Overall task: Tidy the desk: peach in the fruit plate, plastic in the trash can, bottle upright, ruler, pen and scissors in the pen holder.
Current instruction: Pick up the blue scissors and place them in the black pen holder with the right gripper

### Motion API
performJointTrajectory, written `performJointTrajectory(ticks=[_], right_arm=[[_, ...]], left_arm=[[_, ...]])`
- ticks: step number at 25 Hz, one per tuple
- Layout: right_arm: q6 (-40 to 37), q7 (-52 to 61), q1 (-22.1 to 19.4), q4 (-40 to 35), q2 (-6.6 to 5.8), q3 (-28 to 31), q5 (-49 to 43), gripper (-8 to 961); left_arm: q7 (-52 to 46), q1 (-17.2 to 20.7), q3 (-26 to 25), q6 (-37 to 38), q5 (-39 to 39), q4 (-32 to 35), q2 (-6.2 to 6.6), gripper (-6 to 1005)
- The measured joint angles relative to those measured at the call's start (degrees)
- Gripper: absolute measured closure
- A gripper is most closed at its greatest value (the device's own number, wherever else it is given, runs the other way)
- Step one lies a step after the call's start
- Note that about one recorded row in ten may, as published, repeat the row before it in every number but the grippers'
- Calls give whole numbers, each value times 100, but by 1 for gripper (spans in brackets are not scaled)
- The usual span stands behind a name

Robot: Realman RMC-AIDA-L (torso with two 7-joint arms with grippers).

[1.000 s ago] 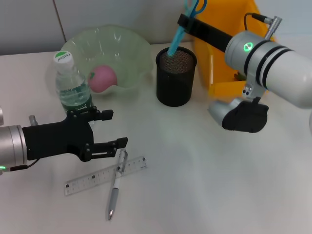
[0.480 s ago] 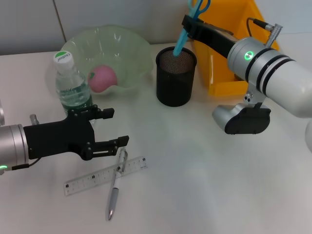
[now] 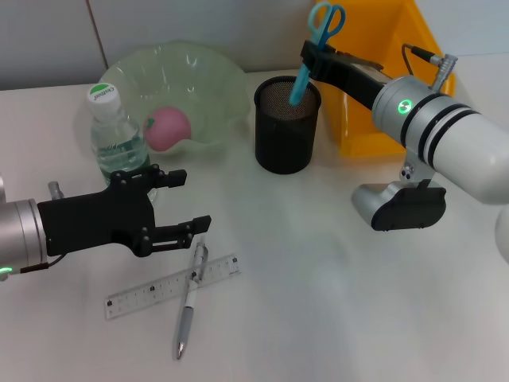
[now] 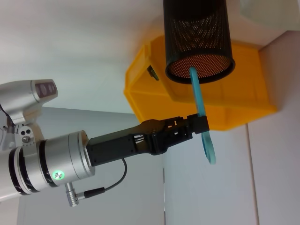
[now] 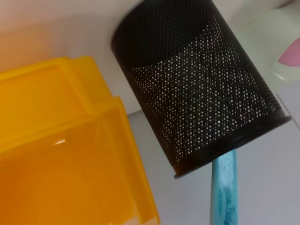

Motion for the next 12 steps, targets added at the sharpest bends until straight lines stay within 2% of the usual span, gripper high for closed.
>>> performJointTrajectory(ticks=[9, 12], right_arm=[[366, -157, 136, 238, 8, -136, 403, 608], [413, -162, 163, 272, 7, -175, 517, 427]], left_arm=[[145, 33, -2, 0, -94, -105, -8, 241], [146, 39, -2, 0, -130, -118, 2, 242]])
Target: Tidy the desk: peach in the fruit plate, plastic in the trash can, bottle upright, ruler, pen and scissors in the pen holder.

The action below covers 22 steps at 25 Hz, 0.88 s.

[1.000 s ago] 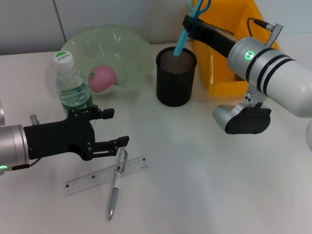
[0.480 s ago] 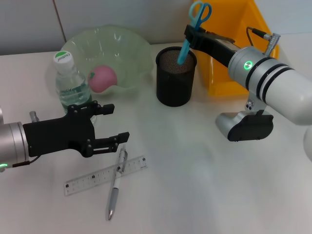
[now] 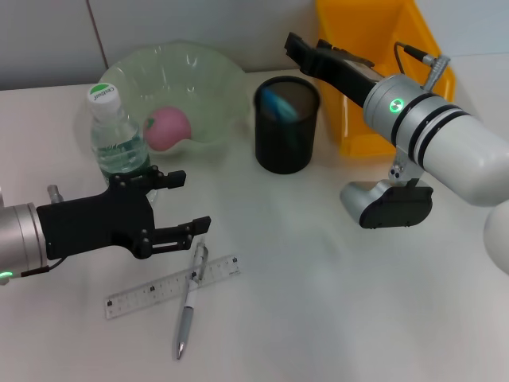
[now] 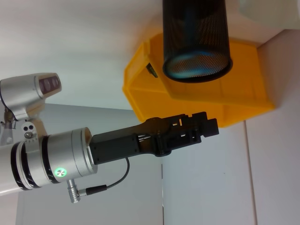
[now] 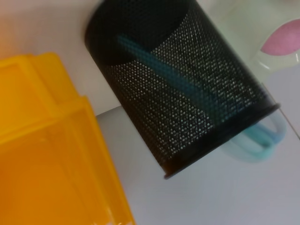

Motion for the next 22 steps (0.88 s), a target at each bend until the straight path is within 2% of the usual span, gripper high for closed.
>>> performJointTrajectory(ticks=[12, 14, 15, 17, 19, 20, 22], right_arm=[[408, 62, -76, -171, -12, -143, 277, 425], [476, 84, -124, -357, -22, -142, 607, 423], [493, 137, -201, -622, -31, -148, 1120, 422], [493, 205, -245, -761, -35, -158, 1346, 421], [474, 536, -391, -1193, -45, -189, 1930, 419], [342, 1207, -550, -1587, -58, -183, 2323, 418], [262, 1593, -629, -1763, -63, -154, 2442, 417]], left_arm=[[63, 0, 1, 0, -18, -1, 17, 243], [63, 0, 1, 0, -18, -1, 17, 243], [63, -2, 0, 0, -18, -1, 17, 243], [63, -12, 0, 0, -18, -6, 15, 243], [63, -24, -3, 0, -20, -9, 12, 243], [63, -23, -21, 0, -59, -10, 11, 244], [63, -18, -35, 0, -82, -10, 11, 244]])
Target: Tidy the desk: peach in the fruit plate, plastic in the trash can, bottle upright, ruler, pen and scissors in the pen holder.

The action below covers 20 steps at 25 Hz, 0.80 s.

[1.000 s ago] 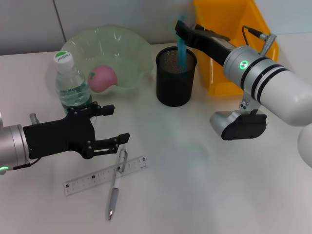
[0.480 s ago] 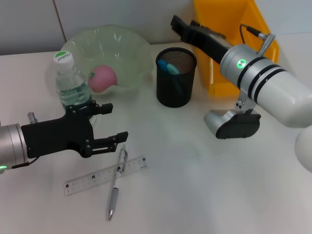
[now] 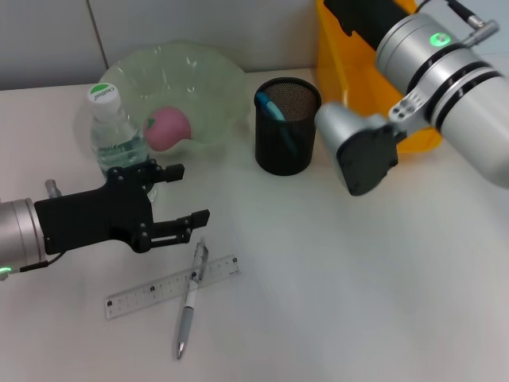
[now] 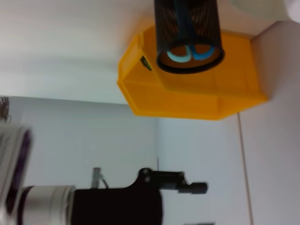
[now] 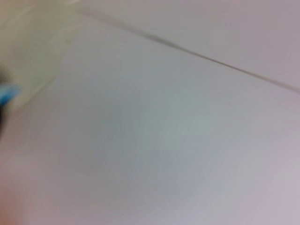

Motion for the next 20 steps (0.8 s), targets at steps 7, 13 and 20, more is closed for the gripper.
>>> performJointTrajectory(ticks=[7, 13, 20], right_arm=[[-847, 3697, -345, -647, -1, 543, 117, 411], [-2411, 7885, -325, -756, -66, 1337, 335, 407], [-5747, 7746, -651, -673, -34, 2732, 3732, 401]], left_arm=[[-2, 92, -44, 18, -237, 2, 2, 244], [-36, 126, -51, 84, -303, 47, 21, 245], [-81, 125, -139, 222, -312, 119, 43, 246]])
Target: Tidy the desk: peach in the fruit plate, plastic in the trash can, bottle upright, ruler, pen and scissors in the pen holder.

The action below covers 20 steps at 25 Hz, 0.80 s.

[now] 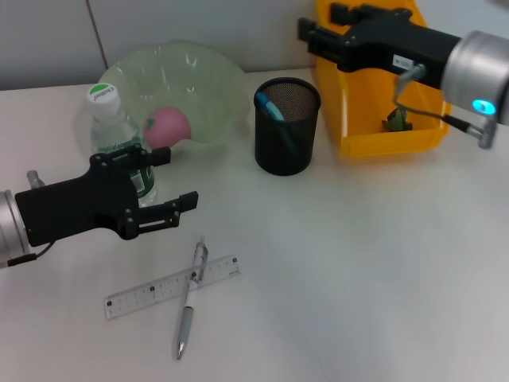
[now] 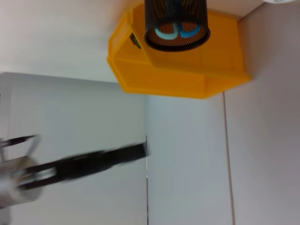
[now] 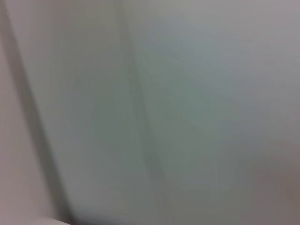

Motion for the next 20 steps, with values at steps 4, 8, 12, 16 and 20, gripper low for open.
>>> performJointTrajectory(ticks=[4, 8, 12, 16, 20], right_arm=[[-2119, -439, 23, 549, -25, 1181, 1129, 398], [-4668, -823, 647, 2283, -177, 3132, 961, 395], [-5030, -1078, 915, 3009, -331, 3573, 229, 392], [-5107, -1668, 954, 3416, -419, 3890, -384, 389], [-5295, -2273, 897, 3571, -448, 3927, -941, 235]], left_arm=[[-114, 1, -91, 163, -6, 56, 37, 246], [-152, 13, -195, 371, -8, 71, 45, 246], [-239, 29, -195, 441, -3, 67, 35, 247], [-309, 44, -195, 539, -1, 66, 45, 247], [-354, 47, -193, 579, 10, 67, 52, 247]])
